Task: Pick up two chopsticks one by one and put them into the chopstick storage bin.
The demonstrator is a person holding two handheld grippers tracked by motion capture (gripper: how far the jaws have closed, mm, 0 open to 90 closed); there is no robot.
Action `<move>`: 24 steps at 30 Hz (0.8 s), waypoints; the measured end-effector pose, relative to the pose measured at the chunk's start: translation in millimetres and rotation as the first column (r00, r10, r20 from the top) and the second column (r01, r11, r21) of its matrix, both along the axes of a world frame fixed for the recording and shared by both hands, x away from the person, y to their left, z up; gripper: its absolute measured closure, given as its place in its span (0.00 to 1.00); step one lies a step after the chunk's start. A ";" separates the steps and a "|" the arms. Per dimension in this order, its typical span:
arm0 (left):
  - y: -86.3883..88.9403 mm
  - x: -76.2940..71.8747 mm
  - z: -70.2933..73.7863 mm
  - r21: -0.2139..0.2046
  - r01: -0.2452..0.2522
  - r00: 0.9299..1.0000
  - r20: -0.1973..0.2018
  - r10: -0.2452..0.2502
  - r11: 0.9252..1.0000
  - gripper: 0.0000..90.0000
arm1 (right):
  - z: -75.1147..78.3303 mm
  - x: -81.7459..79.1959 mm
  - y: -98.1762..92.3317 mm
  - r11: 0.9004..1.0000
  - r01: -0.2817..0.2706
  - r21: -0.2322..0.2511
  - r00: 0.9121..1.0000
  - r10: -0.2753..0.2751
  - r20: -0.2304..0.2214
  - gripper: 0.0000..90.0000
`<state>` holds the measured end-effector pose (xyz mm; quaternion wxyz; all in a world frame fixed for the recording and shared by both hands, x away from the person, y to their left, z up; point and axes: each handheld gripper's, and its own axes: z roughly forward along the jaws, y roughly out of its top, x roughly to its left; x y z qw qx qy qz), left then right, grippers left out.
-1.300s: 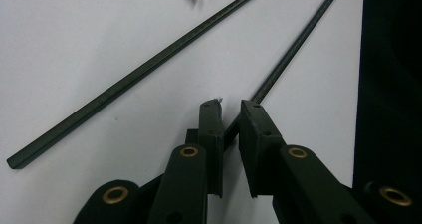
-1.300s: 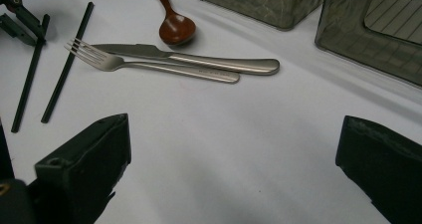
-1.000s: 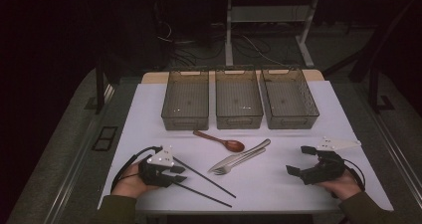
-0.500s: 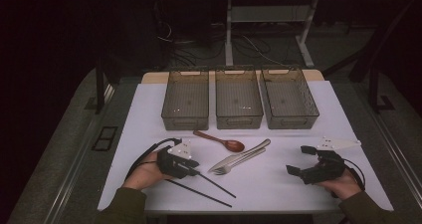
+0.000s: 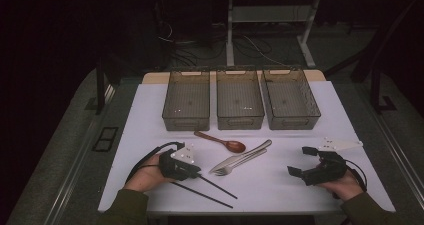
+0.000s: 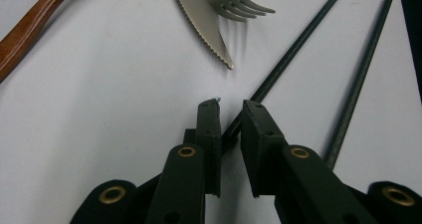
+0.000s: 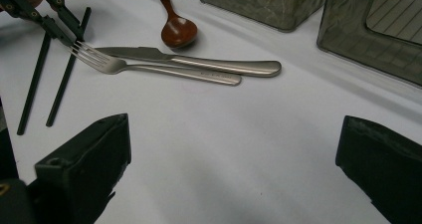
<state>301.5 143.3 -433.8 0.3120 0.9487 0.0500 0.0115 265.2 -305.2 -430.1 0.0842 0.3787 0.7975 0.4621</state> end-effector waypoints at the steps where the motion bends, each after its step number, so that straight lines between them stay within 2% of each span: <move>1: 0.3 -1.2 0.0 -0.002 0.002 1.000 0.007 -0.002 1.000 0.87 | 0.0 -0.1 0.2 1.000 -0.002 0.000 1.000 0.002 0.000 0.01; 4: 2.1 -5.4 0.6 -0.004 0.012 1.000 -0.004 -0.012 1.000 0.89 | -0.1 0.0 0.2 1.000 -0.002 0.000 1.000 0.002 0.000 0.01; 12: 2.3 -11.8 -0.2 0.000 0.015 1.000 0.017 -0.015 1.000 0.86 | 0.0 -0.1 0.2 1.000 -0.003 0.000 1.000 0.003 0.000 0.01; 15: -1.7 -13.5 1.3 -0.024 0.023 1.000 0.009 -0.022 0.999 0.82 | 0.0 0.0 0.1 1.000 -0.004 0.000 1.000 0.004 0.000 0.01; 19: -15.2 -17.8 5.5 -0.069 0.068 0.998 0.002 -0.068 0.995 0.82 | -0.2 0.4 0.3 1.000 -0.007 -0.003 1.000 0.007 0.002 0.01; 24: -30.0 -19.1 0.5 -0.048 0.117 0.993 0.001 -0.117 0.992 0.83 | 0.0 0.1 0.5 1.000 -0.006 -0.002 1.000 0.006 0.001 0.01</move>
